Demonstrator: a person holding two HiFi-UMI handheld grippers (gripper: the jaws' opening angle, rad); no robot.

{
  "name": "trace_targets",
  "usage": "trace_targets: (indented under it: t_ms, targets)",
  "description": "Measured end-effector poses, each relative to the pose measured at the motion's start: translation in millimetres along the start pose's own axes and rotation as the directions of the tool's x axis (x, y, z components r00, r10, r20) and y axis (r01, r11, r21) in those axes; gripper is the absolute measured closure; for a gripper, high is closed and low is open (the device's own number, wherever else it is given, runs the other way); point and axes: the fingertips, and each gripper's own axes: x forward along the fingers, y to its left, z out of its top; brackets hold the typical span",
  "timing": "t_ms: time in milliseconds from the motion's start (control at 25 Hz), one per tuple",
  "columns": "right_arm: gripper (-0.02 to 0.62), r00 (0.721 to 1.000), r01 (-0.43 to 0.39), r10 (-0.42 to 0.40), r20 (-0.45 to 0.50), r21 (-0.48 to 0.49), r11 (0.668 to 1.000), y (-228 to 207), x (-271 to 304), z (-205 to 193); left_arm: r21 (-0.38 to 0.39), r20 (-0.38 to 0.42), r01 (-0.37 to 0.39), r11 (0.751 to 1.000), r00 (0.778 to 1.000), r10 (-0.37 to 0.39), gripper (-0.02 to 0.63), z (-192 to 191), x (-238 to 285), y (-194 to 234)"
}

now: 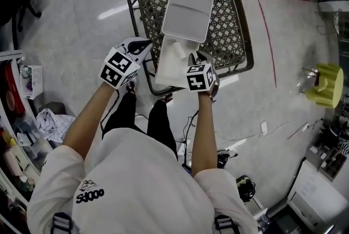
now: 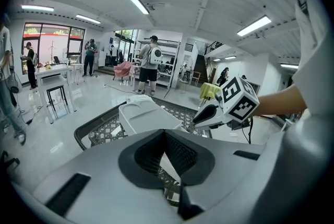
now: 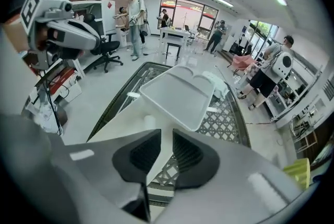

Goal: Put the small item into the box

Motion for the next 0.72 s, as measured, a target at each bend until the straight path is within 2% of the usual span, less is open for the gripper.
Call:
trace_targets:
  t_ms: [80,320,560,720]
  targets:
    - [0.54,0.999,0.02,-0.021,0.035,0.032,0.999,-10,-17,8,0.01,0.019,-0.001,1.0,1.0,0.0,0.601,12,-2,-2]
    - [0.583,0.99,0.047,-0.062,0.123,0.119,0.992,-37,-67,25,0.037,0.098,-0.023,0.999,0.995,0.02,0.601,56,-12,-3]
    - [0.584,0.976,0.073,-0.106,0.189,0.174,0.982,-59,-110,35,0.092,0.168,-0.055,0.994,0.985,0.039,0.601,100,-26,-4]
    - [0.584,0.954,0.067,-0.131,0.271,0.234,0.97,-71,-145,52,0.124,0.206,-0.07,0.99,0.978,0.044,0.601,124,-38,-8]
